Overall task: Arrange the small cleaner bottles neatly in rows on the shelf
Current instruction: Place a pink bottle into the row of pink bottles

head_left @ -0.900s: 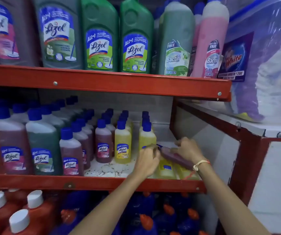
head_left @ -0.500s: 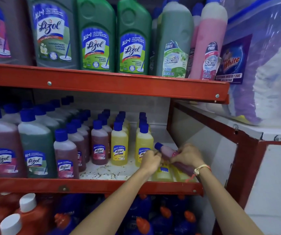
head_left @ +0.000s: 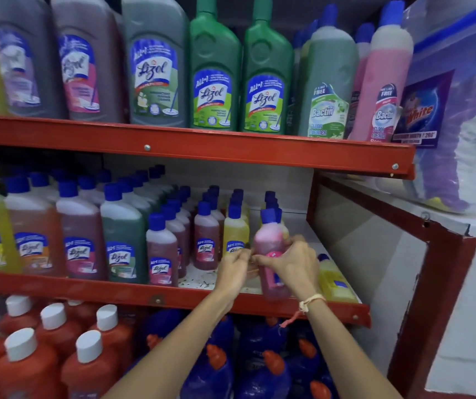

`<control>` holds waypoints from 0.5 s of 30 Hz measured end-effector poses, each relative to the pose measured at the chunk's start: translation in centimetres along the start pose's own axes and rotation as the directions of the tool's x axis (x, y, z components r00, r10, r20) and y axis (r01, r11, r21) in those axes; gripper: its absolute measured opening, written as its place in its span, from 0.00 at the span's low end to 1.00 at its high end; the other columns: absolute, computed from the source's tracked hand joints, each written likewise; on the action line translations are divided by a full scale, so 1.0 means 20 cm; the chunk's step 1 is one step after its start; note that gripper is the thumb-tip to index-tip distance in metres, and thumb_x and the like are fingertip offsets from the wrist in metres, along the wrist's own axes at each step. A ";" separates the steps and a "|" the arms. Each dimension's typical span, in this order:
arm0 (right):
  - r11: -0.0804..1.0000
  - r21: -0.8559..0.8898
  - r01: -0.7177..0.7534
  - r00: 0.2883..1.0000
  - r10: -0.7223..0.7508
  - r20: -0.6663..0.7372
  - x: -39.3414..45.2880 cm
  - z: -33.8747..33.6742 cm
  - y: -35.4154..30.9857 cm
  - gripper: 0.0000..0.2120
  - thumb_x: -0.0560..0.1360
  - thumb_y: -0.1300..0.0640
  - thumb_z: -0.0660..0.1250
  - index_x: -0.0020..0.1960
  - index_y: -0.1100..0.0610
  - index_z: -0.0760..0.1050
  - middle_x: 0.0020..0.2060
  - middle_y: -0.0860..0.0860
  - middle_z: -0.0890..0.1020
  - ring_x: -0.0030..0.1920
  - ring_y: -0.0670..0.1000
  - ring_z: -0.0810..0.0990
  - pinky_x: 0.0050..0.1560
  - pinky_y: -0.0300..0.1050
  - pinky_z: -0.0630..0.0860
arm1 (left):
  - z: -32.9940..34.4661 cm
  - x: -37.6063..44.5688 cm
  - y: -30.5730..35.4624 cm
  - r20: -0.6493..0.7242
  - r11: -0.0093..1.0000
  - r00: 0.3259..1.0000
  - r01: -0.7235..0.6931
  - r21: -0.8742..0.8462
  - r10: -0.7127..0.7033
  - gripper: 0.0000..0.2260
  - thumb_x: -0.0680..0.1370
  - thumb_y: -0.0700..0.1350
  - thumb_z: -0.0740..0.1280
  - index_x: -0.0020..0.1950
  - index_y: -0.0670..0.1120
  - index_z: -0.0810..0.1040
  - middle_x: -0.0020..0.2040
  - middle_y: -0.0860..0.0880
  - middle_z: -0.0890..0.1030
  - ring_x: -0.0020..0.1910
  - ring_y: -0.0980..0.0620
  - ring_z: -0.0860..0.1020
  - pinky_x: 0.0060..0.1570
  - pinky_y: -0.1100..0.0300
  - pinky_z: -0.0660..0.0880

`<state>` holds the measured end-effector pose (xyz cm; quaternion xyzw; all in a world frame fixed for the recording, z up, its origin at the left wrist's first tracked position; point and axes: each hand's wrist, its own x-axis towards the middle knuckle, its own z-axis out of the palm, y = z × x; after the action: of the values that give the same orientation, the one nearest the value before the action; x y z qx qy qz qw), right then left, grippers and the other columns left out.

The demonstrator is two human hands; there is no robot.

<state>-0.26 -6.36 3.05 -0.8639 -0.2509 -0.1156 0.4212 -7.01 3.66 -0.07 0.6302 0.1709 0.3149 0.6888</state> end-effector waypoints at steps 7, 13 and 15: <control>0.987 0.151 0.048 0.999 -0.048 -0.008 -0.05 0.29 -0.21 0.39 0.54 0.37 0.80 0.55 0.58 0.73 0.51 0.54 0.81 0.52 0.55 0.81 0.52 0.50 0.79 | -0.29 0.02 0.08 -0.200 1.000 0.980 0.021 0.000 -0.021 0.17 0.81 0.46 0.52 0.54 0.38 0.77 0.38 0.46 0.80 0.39 0.52 0.80 0.40 0.62 0.77; 0.972 0.232 0.040 0.999 -0.047 0.023 -0.04 0.44 -0.23 0.40 0.52 0.37 0.80 0.55 0.59 0.75 0.50 0.54 0.83 0.51 0.54 0.82 0.48 0.46 0.77 | -0.38 0.02 0.05 -0.256 0.999 0.966 0.041 0.006 -0.038 0.21 0.82 0.48 0.50 0.59 0.36 0.76 0.44 0.46 0.81 0.45 0.49 0.79 0.50 0.56 0.75; 0.961 0.272 0.054 0.997 -0.065 0.031 -0.04 0.46 -0.20 0.39 0.53 0.38 0.81 0.55 0.59 0.75 0.50 0.53 0.83 0.51 0.53 0.81 0.49 0.46 0.78 | -0.38 0.01 0.03 -0.259 0.999 0.965 0.044 -0.011 -0.045 0.21 0.82 0.47 0.49 0.59 0.36 0.76 0.49 0.43 0.80 0.49 0.48 0.78 0.54 0.55 0.73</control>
<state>-3.23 2.65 -0.38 -0.7923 -0.2985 -0.0756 0.5267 -11.76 9.50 -0.48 0.5777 0.2727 0.3796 0.6692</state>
